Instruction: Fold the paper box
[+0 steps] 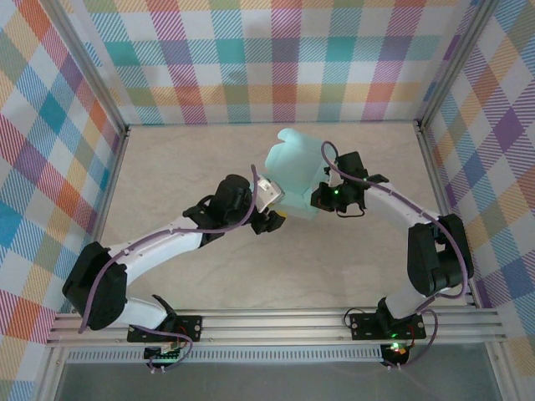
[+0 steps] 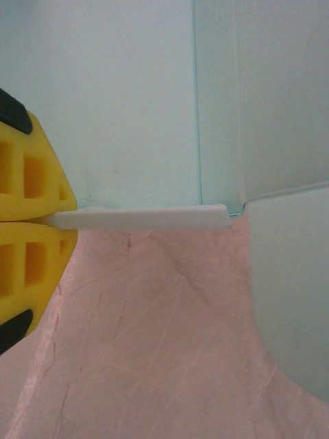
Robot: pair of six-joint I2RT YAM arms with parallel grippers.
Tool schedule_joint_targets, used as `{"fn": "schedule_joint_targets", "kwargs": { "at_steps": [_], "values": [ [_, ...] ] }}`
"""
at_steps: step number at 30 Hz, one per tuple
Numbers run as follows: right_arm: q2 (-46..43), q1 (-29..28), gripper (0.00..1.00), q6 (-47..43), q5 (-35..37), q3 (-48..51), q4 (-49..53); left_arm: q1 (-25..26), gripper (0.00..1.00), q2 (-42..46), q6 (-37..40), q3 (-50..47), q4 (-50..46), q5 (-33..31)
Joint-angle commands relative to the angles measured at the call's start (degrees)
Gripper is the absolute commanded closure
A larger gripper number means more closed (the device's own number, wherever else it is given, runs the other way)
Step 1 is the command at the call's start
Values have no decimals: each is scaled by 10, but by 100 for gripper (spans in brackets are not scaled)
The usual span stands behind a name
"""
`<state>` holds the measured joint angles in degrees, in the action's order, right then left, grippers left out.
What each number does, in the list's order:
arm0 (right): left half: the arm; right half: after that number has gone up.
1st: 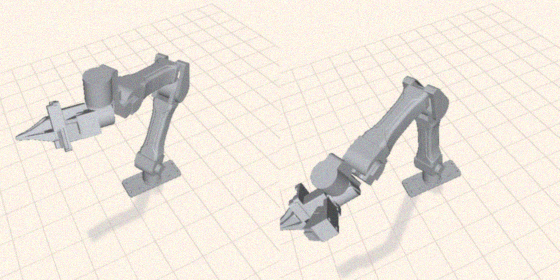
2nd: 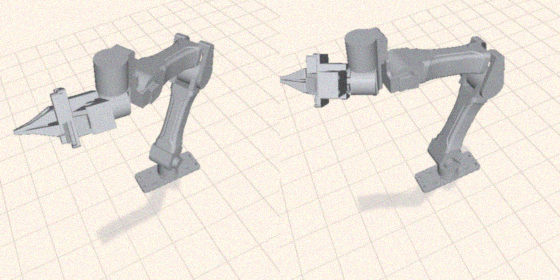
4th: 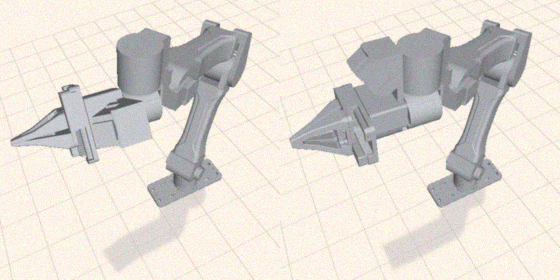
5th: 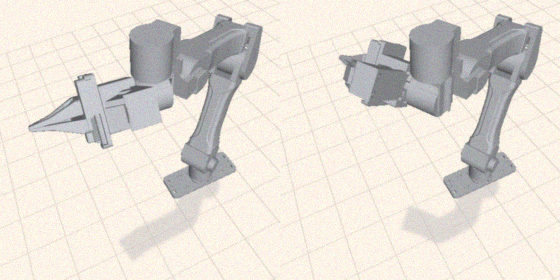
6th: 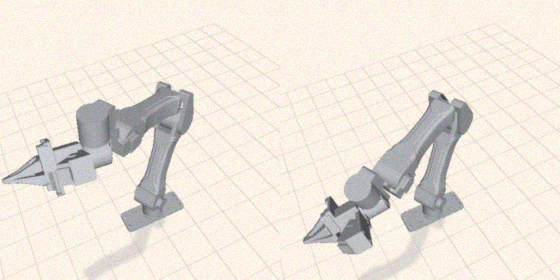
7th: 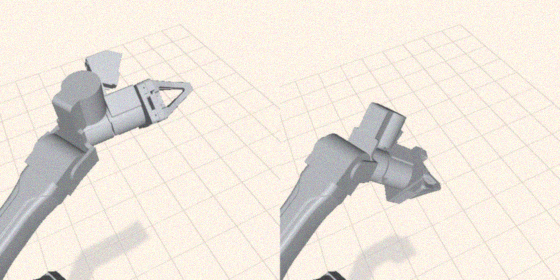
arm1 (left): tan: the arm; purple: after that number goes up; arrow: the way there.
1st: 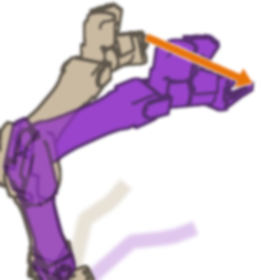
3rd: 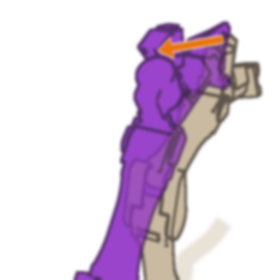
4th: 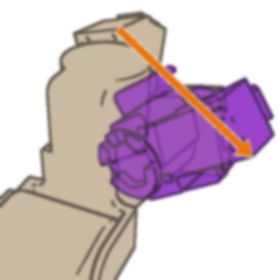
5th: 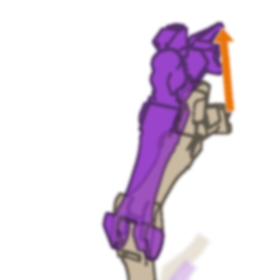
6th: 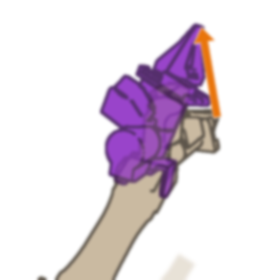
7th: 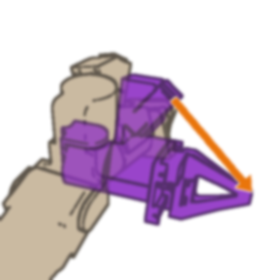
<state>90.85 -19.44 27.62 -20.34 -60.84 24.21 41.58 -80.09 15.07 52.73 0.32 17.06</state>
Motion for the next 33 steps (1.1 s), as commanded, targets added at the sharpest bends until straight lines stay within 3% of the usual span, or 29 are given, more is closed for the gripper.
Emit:
{"fn": "schedule_joint_targets", "kwargs": {
  "at_steps": [1,5,11,12,14,21,25,28,31,33],
  "values": [
    [-10,-3,100,-12,-50,-9,-4,2,54,-13,25,24,-28,51],
    [-10,-3,100,-18,-52,-10,1,1,70,-9,33,29,-48,56],
    [-6,-3,100,-17,-53,-11,0,-6,75,10,40,20,-63,46],
    [-5,-3,100,-16,-53,-11,-1,-6,71,13,41,18,-61,45],
    [-6,-2,100,-16,-53,-12,-1,-8,43,21,30,12,-50,31],
    [-12,-2,100,-54,7,-17,26,-37,0,89,-84,3,-12,-31],
    [-15,1,100,-85,32,-24,47,-125,0,90,-289,42,-38,-49],
    [-22,2,100,-93,21,-25,44,-179,5,64,-382,76,-89,-67],
    [-26,2,100,-93,4,-26,38,-204,21,29,-415,105,-120,-68],
    [-28,2,100,-93,-2,-28,40,-209,39,-5,-414,147,-155,-56]
  ]
}}
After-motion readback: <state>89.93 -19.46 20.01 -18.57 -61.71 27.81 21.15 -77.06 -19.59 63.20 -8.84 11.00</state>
